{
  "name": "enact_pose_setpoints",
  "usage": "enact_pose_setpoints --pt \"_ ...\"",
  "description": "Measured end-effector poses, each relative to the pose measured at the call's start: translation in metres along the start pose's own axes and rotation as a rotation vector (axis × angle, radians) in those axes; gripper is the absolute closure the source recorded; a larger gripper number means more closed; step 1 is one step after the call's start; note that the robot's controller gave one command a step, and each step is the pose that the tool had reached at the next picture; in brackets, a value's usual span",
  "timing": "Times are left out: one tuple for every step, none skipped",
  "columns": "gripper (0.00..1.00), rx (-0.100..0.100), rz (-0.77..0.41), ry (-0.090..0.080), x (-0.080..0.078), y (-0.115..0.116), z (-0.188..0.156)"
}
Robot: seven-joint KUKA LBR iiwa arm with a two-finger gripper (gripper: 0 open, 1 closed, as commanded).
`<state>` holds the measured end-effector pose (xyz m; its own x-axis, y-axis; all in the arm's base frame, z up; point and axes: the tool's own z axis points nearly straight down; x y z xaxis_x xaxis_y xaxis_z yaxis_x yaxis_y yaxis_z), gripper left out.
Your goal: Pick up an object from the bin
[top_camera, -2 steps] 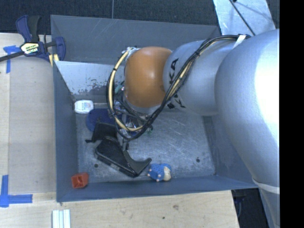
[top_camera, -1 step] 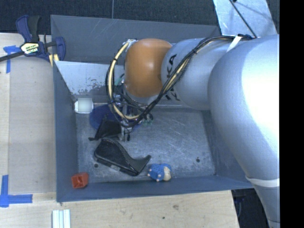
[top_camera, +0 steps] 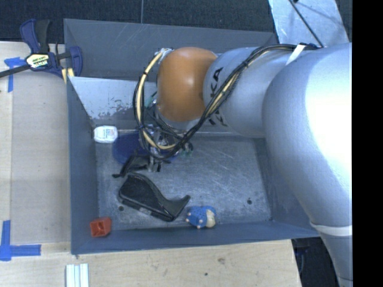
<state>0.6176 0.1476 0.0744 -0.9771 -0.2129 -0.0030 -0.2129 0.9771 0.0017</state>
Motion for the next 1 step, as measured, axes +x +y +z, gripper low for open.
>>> enact_pose_setpoints --pt "1.0 0.001 0.033 -0.009 0.0116 0.0112 -0.1203"
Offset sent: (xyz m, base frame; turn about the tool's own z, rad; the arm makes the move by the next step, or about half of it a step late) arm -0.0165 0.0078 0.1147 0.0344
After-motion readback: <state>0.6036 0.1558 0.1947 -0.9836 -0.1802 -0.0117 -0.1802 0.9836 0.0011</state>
